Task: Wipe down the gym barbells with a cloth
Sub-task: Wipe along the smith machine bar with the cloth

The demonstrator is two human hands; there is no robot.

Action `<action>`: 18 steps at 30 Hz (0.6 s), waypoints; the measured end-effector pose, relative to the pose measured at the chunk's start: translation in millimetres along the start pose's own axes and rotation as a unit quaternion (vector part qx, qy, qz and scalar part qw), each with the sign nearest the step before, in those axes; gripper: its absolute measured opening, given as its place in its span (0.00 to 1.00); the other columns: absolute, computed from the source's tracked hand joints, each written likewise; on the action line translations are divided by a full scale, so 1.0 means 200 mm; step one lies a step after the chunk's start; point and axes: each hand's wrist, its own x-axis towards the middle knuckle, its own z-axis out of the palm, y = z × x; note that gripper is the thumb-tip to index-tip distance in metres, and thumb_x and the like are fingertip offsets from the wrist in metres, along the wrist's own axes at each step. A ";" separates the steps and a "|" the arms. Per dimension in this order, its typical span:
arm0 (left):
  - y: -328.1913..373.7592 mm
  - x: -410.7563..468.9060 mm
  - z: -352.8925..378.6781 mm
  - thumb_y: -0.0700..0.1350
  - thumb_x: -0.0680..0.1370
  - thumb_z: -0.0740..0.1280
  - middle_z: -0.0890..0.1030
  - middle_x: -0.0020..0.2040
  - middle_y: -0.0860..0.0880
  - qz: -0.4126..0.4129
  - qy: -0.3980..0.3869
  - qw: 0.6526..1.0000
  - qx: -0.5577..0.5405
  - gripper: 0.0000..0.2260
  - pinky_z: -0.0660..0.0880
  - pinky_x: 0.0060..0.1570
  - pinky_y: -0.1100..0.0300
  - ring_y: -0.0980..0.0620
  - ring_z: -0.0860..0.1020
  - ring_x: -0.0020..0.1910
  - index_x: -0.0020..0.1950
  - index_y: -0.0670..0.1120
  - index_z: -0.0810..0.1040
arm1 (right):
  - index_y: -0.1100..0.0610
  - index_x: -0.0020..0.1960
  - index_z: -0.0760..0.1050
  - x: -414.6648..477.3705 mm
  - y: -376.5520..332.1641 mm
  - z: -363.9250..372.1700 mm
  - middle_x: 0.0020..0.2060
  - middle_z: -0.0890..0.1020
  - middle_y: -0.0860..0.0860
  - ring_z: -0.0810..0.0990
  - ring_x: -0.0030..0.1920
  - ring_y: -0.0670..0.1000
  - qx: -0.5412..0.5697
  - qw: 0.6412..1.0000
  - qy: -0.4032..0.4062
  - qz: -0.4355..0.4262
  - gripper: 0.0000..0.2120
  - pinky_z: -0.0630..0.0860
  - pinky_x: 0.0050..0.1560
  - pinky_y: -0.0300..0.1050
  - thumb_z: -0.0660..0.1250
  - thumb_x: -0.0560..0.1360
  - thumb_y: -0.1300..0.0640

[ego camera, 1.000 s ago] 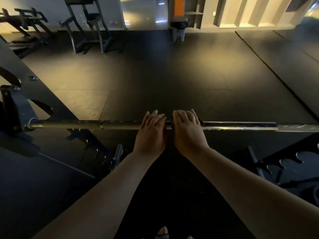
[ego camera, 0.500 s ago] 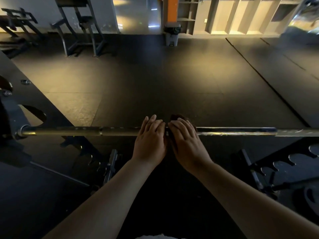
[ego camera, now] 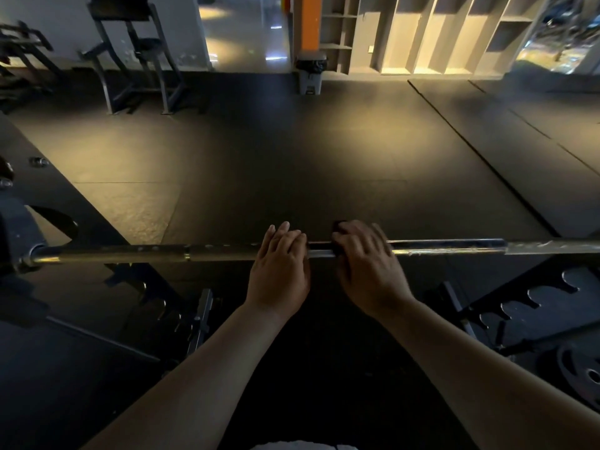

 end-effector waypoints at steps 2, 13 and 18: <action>0.00 0.00 0.00 0.46 0.84 0.57 0.67 0.78 0.45 0.001 0.000 1.000 0.002 0.21 0.48 0.81 0.51 0.48 0.56 0.81 0.77 0.42 0.67 | 0.53 0.71 0.69 -0.01 0.01 -0.01 0.75 0.68 0.57 0.61 0.79 0.57 0.015 0.992 0.030 0.119 0.19 0.50 0.81 0.60 0.57 0.81 0.52; 0.02 -0.01 0.01 0.46 0.86 0.56 0.63 0.81 0.43 0.019 0.001 0.999 0.032 0.22 0.44 0.81 0.52 0.47 0.53 0.82 0.80 0.42 0.62 | 0.54 0.70 0.71 0.00 0.00 -0.02 0.72 0.73 0.55 0.65 0.77 0.55 0.017 0.994 0.040 0.102 0.20 0.48 0.81 0.58 0.60 0.80 0.50; 0.03 -0.01 0.01 0.47 0.86 0.56 0.59 0.82 0.44 0.017 -0.016 0.999 0.029 0.24 0.40 0.80 0.53 0.48 0.49 0.82 0.81 0.42 0.58 | 0.57 0.77 0.64 0.00 -0.16 0.07 0.77 0.65 0.55 0.56 0.81 0.56 0.057 0.994 0.024 0.085 0.28 0.46 0.81 0.57 0.66 0.80 0.52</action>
